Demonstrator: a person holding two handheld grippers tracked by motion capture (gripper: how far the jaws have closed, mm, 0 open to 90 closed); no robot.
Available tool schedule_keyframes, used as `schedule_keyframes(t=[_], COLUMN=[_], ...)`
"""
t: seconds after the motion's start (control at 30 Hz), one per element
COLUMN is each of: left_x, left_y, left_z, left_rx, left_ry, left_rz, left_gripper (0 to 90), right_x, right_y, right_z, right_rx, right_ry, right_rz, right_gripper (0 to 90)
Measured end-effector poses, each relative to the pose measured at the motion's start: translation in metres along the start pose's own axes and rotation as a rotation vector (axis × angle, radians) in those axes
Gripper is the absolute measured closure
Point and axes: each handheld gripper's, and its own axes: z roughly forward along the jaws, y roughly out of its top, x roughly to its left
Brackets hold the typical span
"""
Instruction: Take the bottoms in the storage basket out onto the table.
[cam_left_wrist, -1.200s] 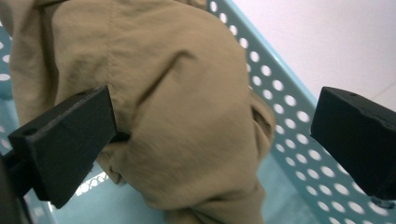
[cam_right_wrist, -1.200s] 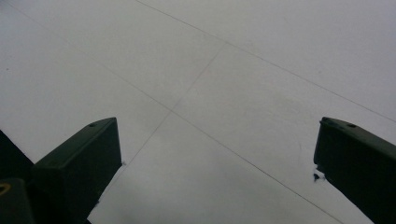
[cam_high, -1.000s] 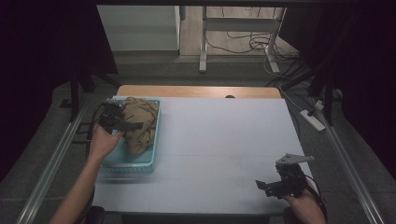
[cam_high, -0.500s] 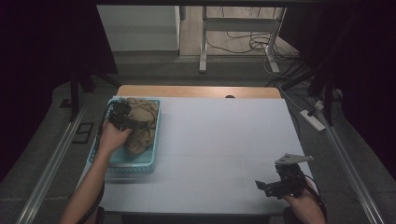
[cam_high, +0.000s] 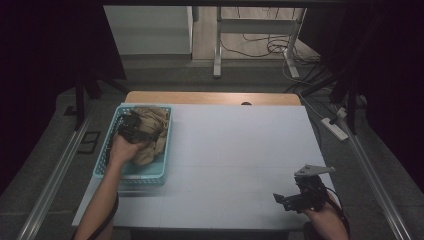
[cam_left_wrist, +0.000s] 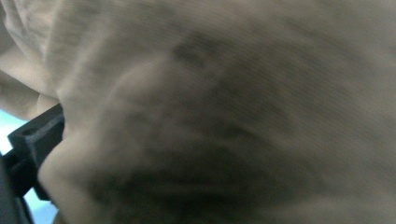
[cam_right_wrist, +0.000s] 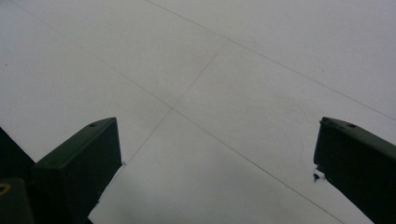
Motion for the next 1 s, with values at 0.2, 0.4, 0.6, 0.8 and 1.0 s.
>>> schedule_keyframes(t=[0.2, 0.4, 0.6, 0.8, 1.0], left_x=[-0.004, -0.005, -0.003, -0.002, -0.004], left_y=[-0.001, 0.001, 0.000, 0.002, 0.002], left_z=[-0.007, -0.014, -0.020, -0.040, -0.056], left_rx=[0.000, 0.051, 0.021, -0.047, -0.103], left_ry=[0.036, 0.010, 0.003, -0.026, -0.037], left_rz=[0.018, -0.043, -0.045, -0.071, -0.053], left_gripper=[23.9, 40.3, 46.4, 53.4, 54.5], right_x=[0.000, 0.000, 0.000, 0.000, 0.000], right_y=[0.000, 0.000, 0.000, 0.000, 0.000], right_z=[0.000, 0.000, 0.000, -0.001, -0.001], right_rx=[-0.002, -0.001, -0.005, -0.009, -0.014], right_ry=[-0.002, -0.001, 0.000, 0.004, 0.004], right_rz=[-0.005, -0.005, -0.006, -0.005, -0.007], right_gripper=[0.9, 0.9, 0.9, 0.9, 0.9])
